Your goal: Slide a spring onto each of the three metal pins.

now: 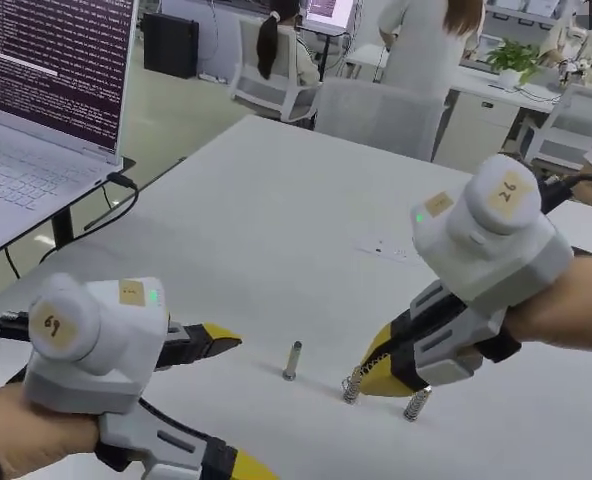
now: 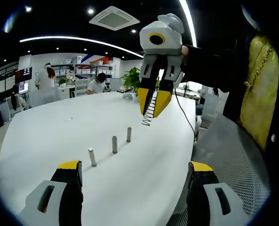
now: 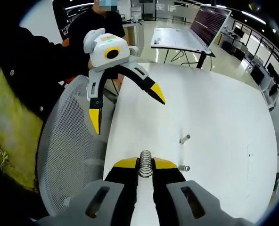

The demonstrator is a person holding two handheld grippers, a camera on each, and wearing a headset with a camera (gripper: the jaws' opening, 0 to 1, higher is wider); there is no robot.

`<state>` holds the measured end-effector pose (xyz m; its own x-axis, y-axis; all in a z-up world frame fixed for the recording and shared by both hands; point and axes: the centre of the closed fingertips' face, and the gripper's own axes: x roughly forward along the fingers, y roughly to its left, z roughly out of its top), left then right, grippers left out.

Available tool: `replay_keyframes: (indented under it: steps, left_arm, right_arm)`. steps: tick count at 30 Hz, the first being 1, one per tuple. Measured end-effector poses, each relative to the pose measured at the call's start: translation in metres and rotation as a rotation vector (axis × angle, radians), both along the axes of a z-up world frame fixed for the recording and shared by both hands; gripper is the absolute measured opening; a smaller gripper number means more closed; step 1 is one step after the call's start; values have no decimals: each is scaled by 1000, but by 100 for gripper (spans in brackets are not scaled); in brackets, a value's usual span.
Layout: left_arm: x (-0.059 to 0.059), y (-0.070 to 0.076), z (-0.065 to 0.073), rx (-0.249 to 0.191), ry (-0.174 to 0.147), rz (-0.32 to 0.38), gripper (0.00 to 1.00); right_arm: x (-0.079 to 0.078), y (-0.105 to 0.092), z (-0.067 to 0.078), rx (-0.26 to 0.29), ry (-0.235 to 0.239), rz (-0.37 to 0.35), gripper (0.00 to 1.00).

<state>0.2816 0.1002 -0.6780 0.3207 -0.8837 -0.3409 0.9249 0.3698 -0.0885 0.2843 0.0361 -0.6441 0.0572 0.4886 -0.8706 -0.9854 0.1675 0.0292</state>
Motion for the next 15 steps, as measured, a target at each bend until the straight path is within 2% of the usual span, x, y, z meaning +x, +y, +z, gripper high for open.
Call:
replay_keyframes:
  steps: [7, 15]
  left_arm:
    - [5, 10, -3, -3, -5, 47, 89]
    - [6, 10, -5, 4, -14, 65, 88]
  right_arm:
    - [19, 3, 3, -22, -17, 5, 8]
    - [43, 5, 3, -87, -33, 32, 8]
